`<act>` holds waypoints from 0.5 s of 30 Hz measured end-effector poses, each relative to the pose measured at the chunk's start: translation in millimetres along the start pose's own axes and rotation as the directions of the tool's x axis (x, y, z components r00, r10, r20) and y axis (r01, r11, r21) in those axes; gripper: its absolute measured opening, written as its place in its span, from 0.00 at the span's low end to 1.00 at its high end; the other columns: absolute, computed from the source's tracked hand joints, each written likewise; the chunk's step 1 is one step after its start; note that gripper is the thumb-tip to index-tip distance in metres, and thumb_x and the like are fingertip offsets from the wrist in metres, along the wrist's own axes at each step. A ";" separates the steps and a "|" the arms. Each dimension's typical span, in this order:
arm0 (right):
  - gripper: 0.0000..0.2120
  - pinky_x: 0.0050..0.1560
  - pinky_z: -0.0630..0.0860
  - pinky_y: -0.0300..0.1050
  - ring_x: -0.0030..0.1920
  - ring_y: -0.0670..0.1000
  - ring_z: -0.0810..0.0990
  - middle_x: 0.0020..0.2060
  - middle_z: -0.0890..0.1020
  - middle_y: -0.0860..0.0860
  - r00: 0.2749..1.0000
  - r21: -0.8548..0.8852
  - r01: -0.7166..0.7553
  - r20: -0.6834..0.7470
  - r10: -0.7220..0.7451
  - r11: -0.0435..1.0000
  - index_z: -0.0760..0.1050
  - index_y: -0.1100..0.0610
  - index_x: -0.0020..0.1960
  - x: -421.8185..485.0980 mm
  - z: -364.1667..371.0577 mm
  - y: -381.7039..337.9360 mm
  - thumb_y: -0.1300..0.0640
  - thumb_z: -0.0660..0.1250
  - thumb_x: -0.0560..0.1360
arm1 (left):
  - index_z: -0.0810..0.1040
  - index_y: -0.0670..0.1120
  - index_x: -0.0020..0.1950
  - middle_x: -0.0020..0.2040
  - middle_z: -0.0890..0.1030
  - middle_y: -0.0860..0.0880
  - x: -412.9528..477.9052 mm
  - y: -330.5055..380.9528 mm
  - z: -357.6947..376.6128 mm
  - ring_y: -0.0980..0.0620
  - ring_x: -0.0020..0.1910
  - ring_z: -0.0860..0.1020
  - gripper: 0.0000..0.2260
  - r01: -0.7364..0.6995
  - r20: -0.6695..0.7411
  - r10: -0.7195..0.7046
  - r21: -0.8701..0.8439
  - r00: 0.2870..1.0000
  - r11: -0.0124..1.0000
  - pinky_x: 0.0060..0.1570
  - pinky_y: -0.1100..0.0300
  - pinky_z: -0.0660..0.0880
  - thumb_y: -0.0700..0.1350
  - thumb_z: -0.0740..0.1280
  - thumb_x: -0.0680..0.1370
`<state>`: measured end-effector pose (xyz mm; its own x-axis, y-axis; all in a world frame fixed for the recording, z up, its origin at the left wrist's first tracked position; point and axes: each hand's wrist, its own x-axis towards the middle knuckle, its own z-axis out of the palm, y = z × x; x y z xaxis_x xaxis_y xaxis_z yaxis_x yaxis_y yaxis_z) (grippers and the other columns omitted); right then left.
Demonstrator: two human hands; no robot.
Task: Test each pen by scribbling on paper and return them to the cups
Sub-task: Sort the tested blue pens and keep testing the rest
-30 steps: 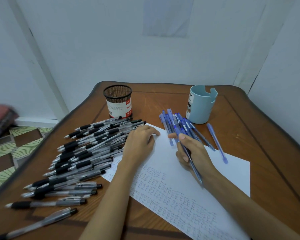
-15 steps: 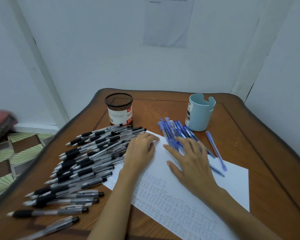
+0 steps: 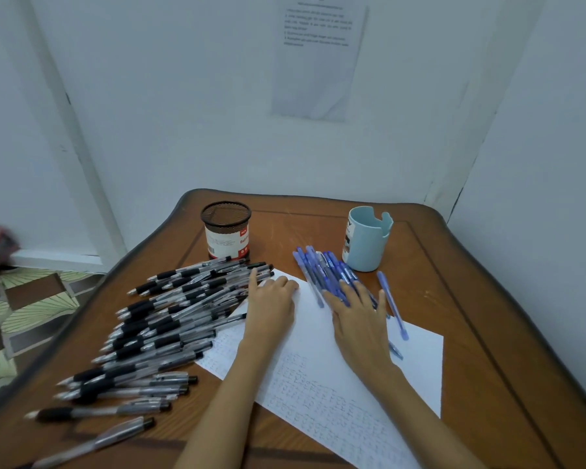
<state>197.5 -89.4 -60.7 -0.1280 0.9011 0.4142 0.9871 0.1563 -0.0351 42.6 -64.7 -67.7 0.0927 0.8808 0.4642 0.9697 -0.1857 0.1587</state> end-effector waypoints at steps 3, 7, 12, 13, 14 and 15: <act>0.27 0.52 0.75 0.66 0.49 0.59 0.83 0.46 0.84 0.55 1.000 0.042 -0.015 0.002 0.015 0.999 0.84 0.51 0.49 1.7 -4.8 4.0 0.65 0.82 0.52 | 0.79 0.46 0.48 0.43 0.80 0.50 -1.8 9.9 -12.3 0.49 0.44 0.79 0.09 -0.012 0.120 0.003 0.074 0.993 0.997 0.71 0.41 0.54 0.35 0.64 0.73; 0.25 0.62 0.67 0.61 0.53 0.61 0.80 0.51 0.82 0.59 0.998 0.119 0.015 -0.065 -0.008 0.993 0.83 0.51 0.51 -4.9 -13.0 4.4 0.66 0.80 0.57 | 0.75 0.46 0.59 0.56 0.76 0.49 -12.4 23.1 -35.6 0.49 0.58 0.73 0.15 0.008 0.292 -0.053 0.154 0.955 0.988 0.73 0.45 0.42 0.39 0.52 0.80; 0.13 0.41 0.79 0.43 0.43 0.50 0.82 0.44 0.82 0.50 0.994 0.325 0.106 -0.041 -0.098 0.940 0.82 0.47 0.49 -59.7 -20.9 -12.9 0.58 0.68 0.67 | 0.68 0.48 0.70 0.67 0.70 0.49 -48.2 18.2 -48.1 0.49 0.69 0.65 0.18 -0.024 0.288 0.012 0.037 0.957 0.999 0.73 0.49 0.47 0.44 0.51 0.81; 0.14 0.43 0.80 0.42 0.45 0.48 0.81 0.45 0.82 0.48 0.994 0.313 0.101 0.011 -0.109 0.945 0.82 0.45 0.50 -71.3 -21.5 -15.8 0.54 0.61 0.69 | 0.63 0.47 0.74 0.72 0.65 0.49 -59.3 17.5 -48.2 0.50 0.72 0.61 0.19 -0.013 0.303 0.014 -0.005 0.953 1.000 0.74 0.51 0.46 0.45 0.50 0.82; 0.17 0.45 0.80 0.42 0.47 0.47 0.81 0.47 0.83 0.47 0.989 0.295 0.092 0.082 -0.121 0.951 0.81 0.43 0.51 -82.3 -21.5 -17.5 0.52 0.56 0.70 | 0.58 0.47 0.76 0.75 0.60 0.48 -70.7 17.1 -48.7 0.51 0.75 0.56 0.21 -0.001 0.316 0.015 -0.046 0.949 0.999 0.74 0.55 0.45 0.47 0.49 0.83; 0.19 0.48 0.79 0.42 0.49 0.46 0.81 0.50 0.83 0.46 0.982 0.297 0.079 0.142 -0.126 0.952 0.81 0.42 0.52 -90.2 -25.4 -20.0 0.50 0.54 0.71 | 0.55 0.47 0.77 0.77 0.56 0.49 -81.0 16.6 -49.6 0.52 0.76 0.52 0.22 0.009 0.317 0.016 -0.077 0.948 0.997 0.74 0.58 0.43 0.48 0.47 0.83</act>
<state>191.7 -184.1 -74.2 -0.2634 0.9227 0.2816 0.9007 0.3398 -0.2709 40.0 -160.7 -59.5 0.1748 0.9704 0.1665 0.9501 -0.2106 0.2300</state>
